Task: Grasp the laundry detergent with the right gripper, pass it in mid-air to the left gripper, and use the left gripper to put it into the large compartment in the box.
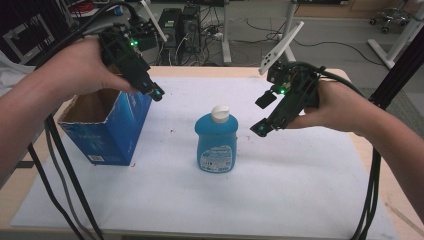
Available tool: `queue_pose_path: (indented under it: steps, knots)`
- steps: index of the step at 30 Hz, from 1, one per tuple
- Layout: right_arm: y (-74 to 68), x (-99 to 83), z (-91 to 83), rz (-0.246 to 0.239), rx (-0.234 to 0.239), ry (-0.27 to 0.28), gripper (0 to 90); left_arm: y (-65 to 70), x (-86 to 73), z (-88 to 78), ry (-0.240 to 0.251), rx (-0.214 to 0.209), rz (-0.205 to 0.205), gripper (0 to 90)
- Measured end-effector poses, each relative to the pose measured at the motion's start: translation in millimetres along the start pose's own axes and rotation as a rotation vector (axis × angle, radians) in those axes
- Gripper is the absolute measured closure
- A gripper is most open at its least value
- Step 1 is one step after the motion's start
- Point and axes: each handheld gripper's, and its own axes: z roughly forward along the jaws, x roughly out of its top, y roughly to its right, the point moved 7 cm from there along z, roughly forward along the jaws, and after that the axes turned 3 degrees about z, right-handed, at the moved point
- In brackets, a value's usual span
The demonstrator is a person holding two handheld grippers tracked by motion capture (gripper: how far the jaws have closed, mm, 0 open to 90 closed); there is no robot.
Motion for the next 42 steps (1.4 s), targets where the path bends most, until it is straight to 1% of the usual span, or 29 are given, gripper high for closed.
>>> queue_pose_path:
  steps: [5,9,17,19,22,23,24,31,32,35,42]
  knots:
    - [-2.9,2.8,13.9,-0.006,0.014,0.0,12.6,0.6,0.7,0.3,0.003,0.002,-0.001,19.9]
    - [-6.7,5.6,25.7,-0.03,0.031,-0.001,12.6,0.2,0.2,-0.1,-0.001,0.002,0.0,19.9]
    - [-13.1,9.4,47.9,-0.058,0.053,-0.001,12.6,0.6,-0.6,-0.2,-0.003,0.002,-0.003,19.9]
    - [-14.9,10.4,52.5,-0.066,0.053,0.001,12.6,0.5,-0.8,-0.2,-0.004,0.002,-0.004,19.9]
    - [-16.0,12.3,57.5,-0.085,0.057,0.007,12.6,0.7,-0.8,0.1,-0.005,0.001,-0.004,19.8]
    - [-16.8,12.6,59.0,-0.079,0.054,0.004,12.6,0.8,-0.6,0.2,-0.004,0.0,-0.003,19.9]
    - [-16.6,13.4,60.3,-0.087,0.056,0.009,12.6,0.8,-0.5,0.2,-0.004,0.0,-0.001,19.9]
    - [-17.4,15.3,68.3,-0.098,0.058,0.008,12.6,0.5,0.3,0.4,-0.002,-0.001,-0.002,19.9]
    - [-17.5,15.6,71.2,-0.106,0.055,0.009,12.7,0.1,-0.1,0.5,-0.003,-0.002,0.001,19.9]
    - [-18.1,16.4,75.0,-0.113,0.056,0.016,12.7,-0.3,-0.3,0.5,-0.002,-0.004,-0.001,19.8]
    - [-19.8,16.1,78.8,-0.128,0.053,0.011,13.1,-1.2,-0.6,-1.3,-0.001,0.0,-0.004,19.9]
